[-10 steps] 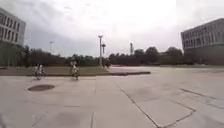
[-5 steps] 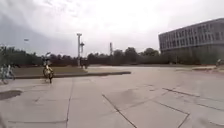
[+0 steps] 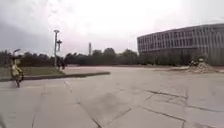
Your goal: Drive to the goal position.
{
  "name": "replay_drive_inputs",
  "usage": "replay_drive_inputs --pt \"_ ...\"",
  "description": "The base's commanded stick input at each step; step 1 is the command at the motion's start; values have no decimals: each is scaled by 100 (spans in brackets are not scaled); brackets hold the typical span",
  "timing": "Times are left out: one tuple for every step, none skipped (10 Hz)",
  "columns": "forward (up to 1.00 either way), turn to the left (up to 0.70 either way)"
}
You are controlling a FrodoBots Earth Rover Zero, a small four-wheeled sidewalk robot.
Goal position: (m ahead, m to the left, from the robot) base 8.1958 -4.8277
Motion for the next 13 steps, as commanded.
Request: replay_drive_inputs --pt "70 -34" --pt "70 -32" --pt "70 -27" --pt "70 -13" --pt "70 0" --pt "70 0" --pt "70 0" --pt "70 0" --pt "70 -2" --pt "70 -20" --pt "70 -22" --pt "70 -22" --pt "70 -22"
